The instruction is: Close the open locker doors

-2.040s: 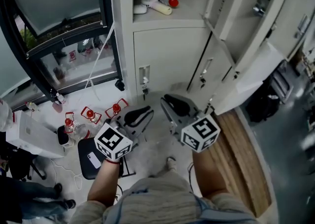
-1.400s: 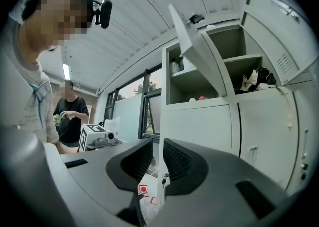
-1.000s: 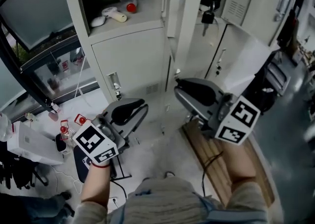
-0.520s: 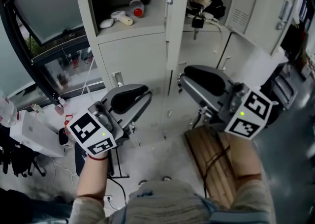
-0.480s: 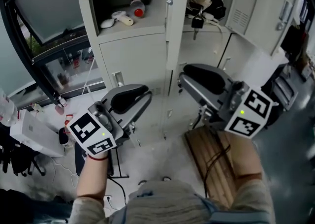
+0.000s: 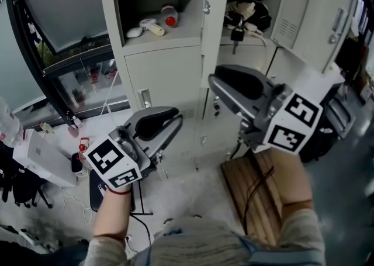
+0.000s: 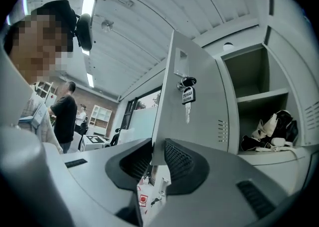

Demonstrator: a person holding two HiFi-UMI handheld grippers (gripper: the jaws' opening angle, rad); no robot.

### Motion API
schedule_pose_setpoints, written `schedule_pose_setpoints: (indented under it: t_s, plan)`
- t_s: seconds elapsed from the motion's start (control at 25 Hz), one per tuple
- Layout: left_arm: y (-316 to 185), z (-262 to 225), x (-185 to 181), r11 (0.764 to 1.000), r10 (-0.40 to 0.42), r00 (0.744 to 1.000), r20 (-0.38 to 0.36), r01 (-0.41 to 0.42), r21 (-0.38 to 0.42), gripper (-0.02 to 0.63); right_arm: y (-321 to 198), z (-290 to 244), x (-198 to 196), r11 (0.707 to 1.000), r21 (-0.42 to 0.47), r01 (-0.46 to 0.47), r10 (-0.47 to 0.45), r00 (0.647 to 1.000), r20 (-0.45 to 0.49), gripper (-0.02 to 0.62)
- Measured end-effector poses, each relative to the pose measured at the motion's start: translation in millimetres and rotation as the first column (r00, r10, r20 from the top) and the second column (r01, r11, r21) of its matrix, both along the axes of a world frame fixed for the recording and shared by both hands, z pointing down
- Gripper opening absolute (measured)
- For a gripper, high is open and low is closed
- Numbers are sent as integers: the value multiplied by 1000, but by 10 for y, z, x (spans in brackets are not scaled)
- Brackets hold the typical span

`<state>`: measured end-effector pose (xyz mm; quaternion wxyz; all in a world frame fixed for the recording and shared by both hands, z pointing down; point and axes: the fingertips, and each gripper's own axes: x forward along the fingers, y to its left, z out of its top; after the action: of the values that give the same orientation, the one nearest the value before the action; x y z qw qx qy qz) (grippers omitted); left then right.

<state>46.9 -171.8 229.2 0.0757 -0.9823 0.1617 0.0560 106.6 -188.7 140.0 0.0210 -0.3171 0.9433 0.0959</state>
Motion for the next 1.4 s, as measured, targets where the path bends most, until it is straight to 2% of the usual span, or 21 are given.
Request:
schedule_pose_setpoints:
  t_s: [1.4]
  plan:
    - [-422, -127, -745, 1000, 10, 1000, -25, -9, 24, 41, -447, 14, -887, 990, -13, -140, 140, 988, 66, 54]
